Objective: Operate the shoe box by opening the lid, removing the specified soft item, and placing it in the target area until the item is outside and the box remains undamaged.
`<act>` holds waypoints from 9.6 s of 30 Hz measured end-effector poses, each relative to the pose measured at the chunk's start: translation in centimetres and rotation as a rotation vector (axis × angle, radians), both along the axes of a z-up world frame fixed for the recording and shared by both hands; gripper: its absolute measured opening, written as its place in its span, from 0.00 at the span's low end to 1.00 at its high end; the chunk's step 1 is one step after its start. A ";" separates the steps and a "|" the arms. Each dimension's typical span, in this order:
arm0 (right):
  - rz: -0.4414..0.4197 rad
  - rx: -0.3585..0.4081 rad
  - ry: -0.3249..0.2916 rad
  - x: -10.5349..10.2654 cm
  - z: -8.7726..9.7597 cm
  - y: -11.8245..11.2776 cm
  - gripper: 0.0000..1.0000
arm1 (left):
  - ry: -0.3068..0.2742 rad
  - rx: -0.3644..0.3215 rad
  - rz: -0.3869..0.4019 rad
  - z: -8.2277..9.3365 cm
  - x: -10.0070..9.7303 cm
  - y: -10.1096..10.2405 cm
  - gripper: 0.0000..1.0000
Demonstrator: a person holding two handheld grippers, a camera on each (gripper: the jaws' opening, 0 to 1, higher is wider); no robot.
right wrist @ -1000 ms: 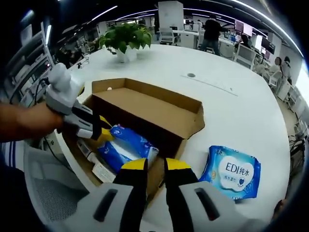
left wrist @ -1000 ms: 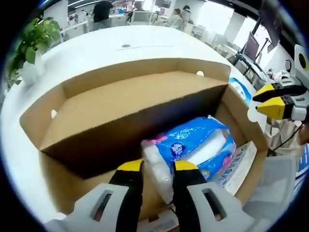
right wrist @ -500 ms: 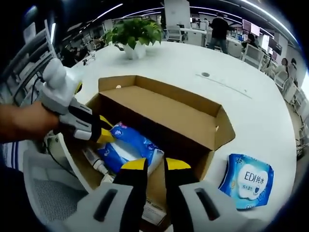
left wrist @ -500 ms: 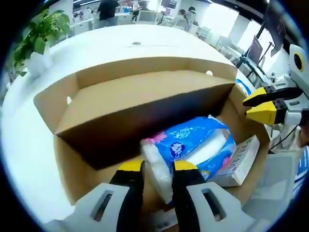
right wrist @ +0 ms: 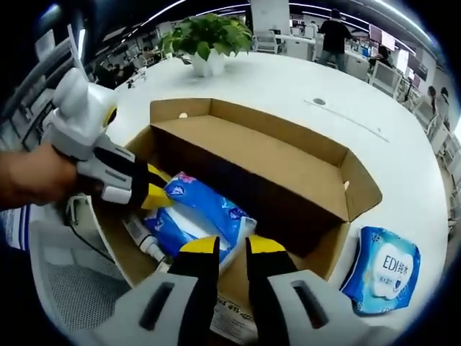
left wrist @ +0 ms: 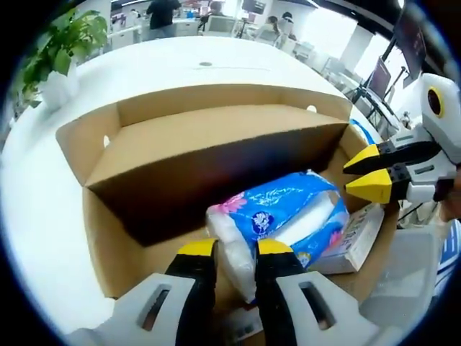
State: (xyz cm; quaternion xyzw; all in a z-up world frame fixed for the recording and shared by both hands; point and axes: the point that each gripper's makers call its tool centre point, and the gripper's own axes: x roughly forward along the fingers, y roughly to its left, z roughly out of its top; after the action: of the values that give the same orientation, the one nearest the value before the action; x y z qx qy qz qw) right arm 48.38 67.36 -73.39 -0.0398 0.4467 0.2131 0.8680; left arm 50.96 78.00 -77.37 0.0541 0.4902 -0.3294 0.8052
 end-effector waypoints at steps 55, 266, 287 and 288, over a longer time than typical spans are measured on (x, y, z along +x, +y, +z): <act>0.033 -0.035 0.068 0.1 -2.6 0.8 0.00 | -0.036 0.019 -0.065 1.0 -0.5 0.2 0.00; -0.325 -0.040 -0.091 -4.7 -0.1 -46.5 0.00 | -0.050 -0.098 -0.337 3.5 -5.7 -46.9 0.00; -0.338 -0.068 -0.073 -4.3 -3.0 -46.9 0.00 | -0.059 -0.058 -0.363 1.5 -5.6 -47.0 0.02; -0.338 -0.070 -0.072 -4.2 -3.0 -46.9 0.00 | -0.060 -0.057 -0.365 1.6 -5.6 -47.0 0.02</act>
State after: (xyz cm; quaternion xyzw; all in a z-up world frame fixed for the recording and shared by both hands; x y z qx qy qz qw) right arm 44.16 20.42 -76.36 -0.0019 0.4227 0.0471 0.9051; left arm 45.35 31.00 -75.82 0.1292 0.4383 -0.4818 0.7477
